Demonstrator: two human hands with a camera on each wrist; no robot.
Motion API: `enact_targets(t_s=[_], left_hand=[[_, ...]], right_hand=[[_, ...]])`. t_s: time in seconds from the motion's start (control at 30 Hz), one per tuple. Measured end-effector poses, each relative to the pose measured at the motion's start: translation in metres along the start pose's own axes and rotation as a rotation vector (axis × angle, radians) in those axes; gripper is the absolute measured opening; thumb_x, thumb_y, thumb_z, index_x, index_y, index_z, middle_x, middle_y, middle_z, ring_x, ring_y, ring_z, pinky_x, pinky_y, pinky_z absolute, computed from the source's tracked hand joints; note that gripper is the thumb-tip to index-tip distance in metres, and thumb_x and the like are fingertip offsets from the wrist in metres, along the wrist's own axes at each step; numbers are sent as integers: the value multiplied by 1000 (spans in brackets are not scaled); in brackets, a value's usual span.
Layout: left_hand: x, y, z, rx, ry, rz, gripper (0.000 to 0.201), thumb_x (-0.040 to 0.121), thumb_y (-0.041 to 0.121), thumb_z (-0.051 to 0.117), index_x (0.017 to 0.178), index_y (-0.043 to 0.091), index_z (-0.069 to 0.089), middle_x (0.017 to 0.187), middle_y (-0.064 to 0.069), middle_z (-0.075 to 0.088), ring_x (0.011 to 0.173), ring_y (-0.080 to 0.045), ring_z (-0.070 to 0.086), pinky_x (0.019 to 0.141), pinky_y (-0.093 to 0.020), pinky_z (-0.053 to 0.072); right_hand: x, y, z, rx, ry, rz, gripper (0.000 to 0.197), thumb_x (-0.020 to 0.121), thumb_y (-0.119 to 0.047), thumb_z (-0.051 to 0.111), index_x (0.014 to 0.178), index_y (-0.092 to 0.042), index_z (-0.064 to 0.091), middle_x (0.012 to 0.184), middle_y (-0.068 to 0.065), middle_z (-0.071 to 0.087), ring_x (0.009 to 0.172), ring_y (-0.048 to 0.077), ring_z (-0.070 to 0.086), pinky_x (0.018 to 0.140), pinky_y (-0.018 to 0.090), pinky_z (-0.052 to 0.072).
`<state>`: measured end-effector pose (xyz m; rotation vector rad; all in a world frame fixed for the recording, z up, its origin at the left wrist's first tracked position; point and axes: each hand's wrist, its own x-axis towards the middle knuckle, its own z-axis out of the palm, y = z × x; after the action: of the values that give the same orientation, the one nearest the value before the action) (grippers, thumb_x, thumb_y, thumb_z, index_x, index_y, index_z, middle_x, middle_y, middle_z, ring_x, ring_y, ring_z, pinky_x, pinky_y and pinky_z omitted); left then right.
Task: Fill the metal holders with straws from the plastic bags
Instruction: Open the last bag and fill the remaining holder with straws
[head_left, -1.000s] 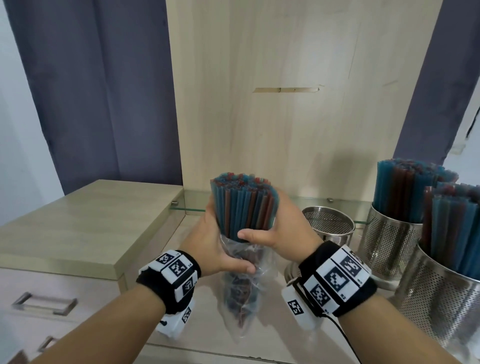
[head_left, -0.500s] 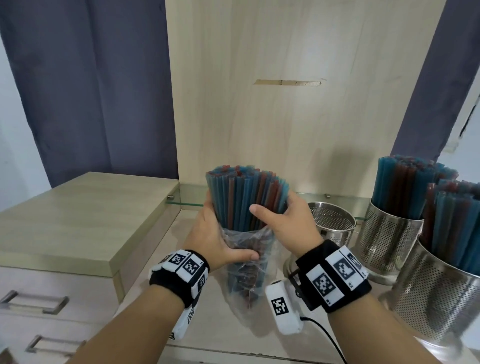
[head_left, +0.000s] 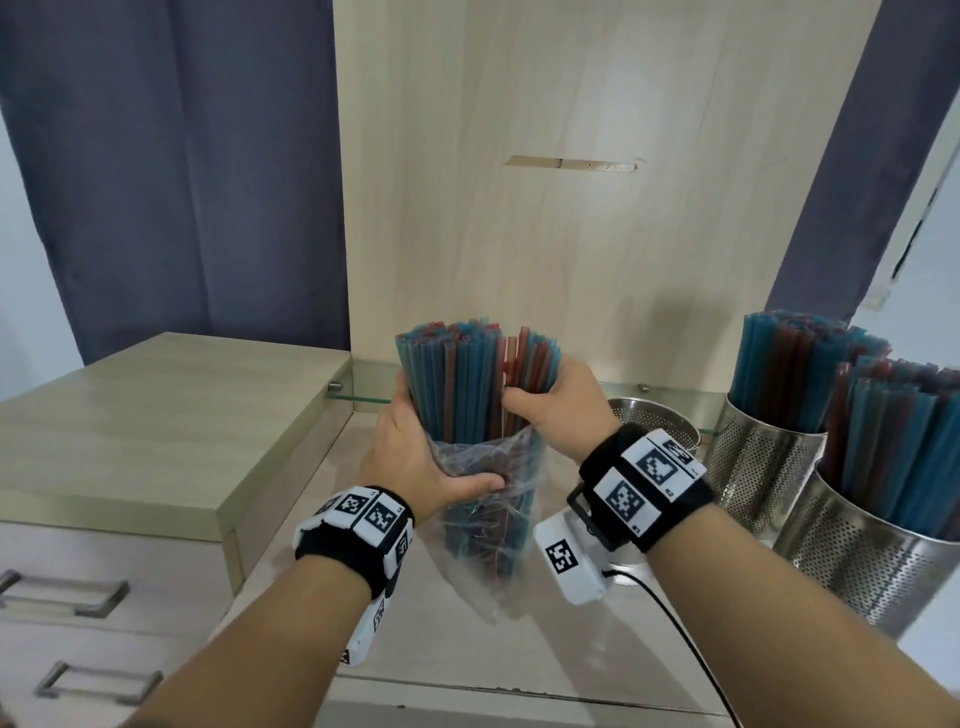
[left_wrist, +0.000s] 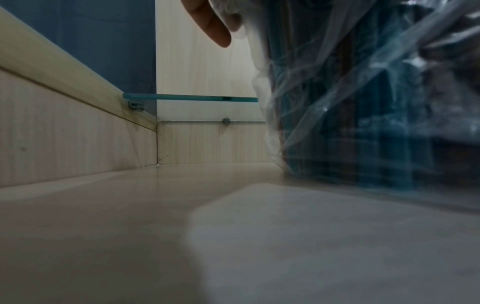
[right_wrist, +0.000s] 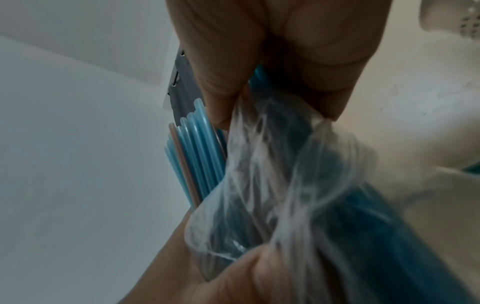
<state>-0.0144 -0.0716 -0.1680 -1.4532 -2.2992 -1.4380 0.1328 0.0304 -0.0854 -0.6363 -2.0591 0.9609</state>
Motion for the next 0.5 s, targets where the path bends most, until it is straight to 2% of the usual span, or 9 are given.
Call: enact_targets(t_s=[0.1,0.17,0.23,0.3,0.33,0.4,0.43,0.5], left_hand=[[0,-1,0,2,6,-4,152,30,75,82,151,21,8,139,-1,43,130,-18,44,107,-42,45],[1,-2,1,-9,15,-11,150,31,74,83,151,22,8,139,-1,43,130,-18,45,107,-42,45],[3,-3,1,-19,27,-18,147,33,72,85,150,23,9,138,0,45,130,-18,45,107,-42,44],[4,-4,2,-22,25,-20,146,35,68,87,150,23,9,138,0,45,129,-18,46,108,-41,44],[4,-4,2,-23,24,-17,145,36,68,87,150,23,9,137,0,45,129,-18,46,108,-41,44],[5,-5,2,-28,27,-5,144,37,67,87,150,24,10,136,1,46,128,-18,47,108,-41,44],[4,-5,2,-26,26,-3,143,37,67,88,149,25,10,136,1,46,128,-18,47,107,-41,44],[4,-6,2,-20,26,2,139,39,64,88,149,25,12,134,1,46,126,-18,48,106,-41,45]], right_hand=[[8,-2,-1,3,-31,64,8,83,-7,67,84,-1,72,84,19,73,80,26,71,79,46,60],[13,-4,-3,54,8,122,8,82,-9,67,78,-7,73,79,13,74,79,26,72,78,40,61],[16,-11,-7,159,49,184,13,85,-8,65,76,-11,73,75,6,73,72,19,71,72,32,60],[18,-20,-12,185,100,179,19,88,-9,62,71,-14,70,69,1,70,64,13,67,66,28,57],[21,-23,-15,186,132,153,22,89,-10,61,68,-14,68,67,2,69,63,14,66,67,30,57],[25,-32,-19,197,189,84,25,88,-8,57,65,-14,64,65,5,66,65,20,64,77,40,57],[27,-36,-21,218,215,60,24,88,-7,56,65,-13,62,63,5,64,65,22,62,78,44,57],[33,-44,-28,332,273,39,22,89,-4,54,69,-13,57,55,-2,60,62,23,57,72,45,55]])
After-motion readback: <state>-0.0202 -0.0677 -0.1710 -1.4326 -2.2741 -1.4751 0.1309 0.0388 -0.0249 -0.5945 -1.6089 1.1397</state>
